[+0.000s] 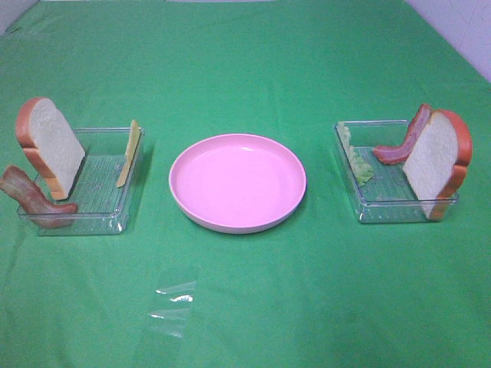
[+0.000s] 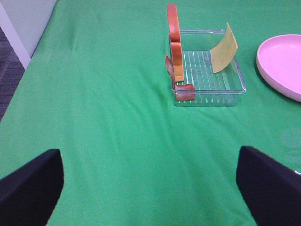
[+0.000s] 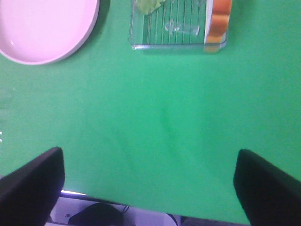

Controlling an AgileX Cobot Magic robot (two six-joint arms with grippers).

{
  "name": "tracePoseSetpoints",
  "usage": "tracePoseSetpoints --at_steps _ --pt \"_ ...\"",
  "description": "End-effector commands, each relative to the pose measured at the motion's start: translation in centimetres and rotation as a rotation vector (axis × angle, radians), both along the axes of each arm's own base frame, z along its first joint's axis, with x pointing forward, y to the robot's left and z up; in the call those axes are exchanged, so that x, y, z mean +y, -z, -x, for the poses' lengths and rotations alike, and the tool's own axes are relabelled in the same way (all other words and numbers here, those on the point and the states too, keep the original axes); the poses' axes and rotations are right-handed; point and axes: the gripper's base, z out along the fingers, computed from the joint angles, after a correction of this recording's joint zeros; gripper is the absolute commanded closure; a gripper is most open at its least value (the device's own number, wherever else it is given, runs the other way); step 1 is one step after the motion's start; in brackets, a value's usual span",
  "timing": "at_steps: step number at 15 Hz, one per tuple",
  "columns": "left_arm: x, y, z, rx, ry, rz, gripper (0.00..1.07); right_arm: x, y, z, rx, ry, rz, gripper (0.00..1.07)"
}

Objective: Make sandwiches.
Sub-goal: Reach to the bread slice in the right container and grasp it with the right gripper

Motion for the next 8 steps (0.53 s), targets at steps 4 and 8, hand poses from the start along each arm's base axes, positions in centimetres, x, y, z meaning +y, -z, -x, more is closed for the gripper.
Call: tracePoseSetpoints --at_steps 4,8 --pt "0.0 -0.1 0.1 -0.023 0.001 0.006 0.16 -1.0 1.6 -13.0 0.153 -0.007 0.104 0.14" --pt "0.0 -0.1 0.1 -0.023 0.001 0.006 0.16 -2.1 3.2 -18.8 0.207 -0.026 0.116 0.14"
